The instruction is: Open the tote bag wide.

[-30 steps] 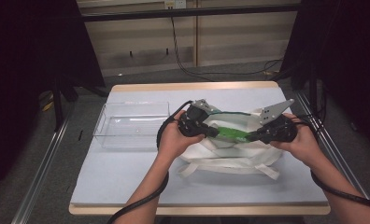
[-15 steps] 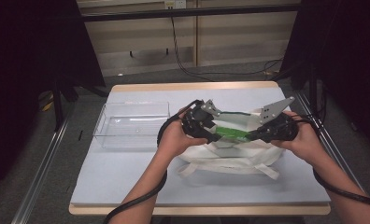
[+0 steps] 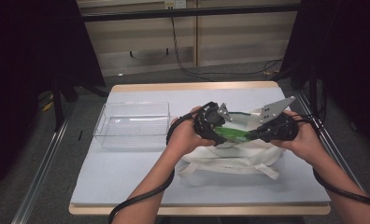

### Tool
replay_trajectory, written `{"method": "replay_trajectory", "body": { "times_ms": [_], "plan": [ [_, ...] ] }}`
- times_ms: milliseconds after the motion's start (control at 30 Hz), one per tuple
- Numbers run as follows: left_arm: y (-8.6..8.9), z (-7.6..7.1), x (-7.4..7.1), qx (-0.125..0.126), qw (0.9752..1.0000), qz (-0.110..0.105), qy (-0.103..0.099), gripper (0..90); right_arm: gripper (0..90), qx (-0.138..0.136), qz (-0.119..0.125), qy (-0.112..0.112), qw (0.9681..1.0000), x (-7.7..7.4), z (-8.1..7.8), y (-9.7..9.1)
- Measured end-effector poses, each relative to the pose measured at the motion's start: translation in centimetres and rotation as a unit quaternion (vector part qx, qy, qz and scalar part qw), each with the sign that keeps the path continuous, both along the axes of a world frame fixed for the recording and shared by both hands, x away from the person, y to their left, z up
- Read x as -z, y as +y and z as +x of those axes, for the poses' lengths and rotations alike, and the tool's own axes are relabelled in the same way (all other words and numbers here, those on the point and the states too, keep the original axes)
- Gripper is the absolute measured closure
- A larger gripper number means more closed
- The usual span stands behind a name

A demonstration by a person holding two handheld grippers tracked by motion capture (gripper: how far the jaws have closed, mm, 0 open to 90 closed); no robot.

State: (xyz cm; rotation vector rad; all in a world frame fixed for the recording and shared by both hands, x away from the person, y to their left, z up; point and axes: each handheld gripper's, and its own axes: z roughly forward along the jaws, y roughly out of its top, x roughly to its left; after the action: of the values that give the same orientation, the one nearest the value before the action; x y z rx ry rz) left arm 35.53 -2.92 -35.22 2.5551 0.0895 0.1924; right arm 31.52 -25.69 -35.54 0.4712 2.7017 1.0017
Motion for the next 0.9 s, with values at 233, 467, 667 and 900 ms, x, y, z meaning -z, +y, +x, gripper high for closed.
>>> {"method": "replay_trajectory", "body": {
  "times_ms": [233, 467, 667, 900],
  "plan": [
    [-0.5, 0.0, 0.5, 0.013, 0.9998, 0.011, -0.010, 56.4, 88.6, -0.002, 0.001, -0.001, 1.0000, -0.2, 0.0, 0.3],
    [-1.0, -0.1, 1.1, 0.027, 0.9990, 0.034, -0.010, 67.4, 88.5, -0.001, 0.014, -0.007, 0.9999, -0.4, 0.1, 0.6],
    [-0.8, 0.0, 1.2, 0.030, 0.9990, 0.033, -0.009, 71.9, 77.8, 0.013, 0.034, -0.002, 0.9993, -0.5, 0.1, 0.3],
    [0.1, 0.4, 0.7, 0.019, 0.9997, 0.016, -0.005, 72.7, 55.3, 0.051, 0.065, -0.004, 0.9966, -0.4, 0.0, -0.8]
  ]
}}
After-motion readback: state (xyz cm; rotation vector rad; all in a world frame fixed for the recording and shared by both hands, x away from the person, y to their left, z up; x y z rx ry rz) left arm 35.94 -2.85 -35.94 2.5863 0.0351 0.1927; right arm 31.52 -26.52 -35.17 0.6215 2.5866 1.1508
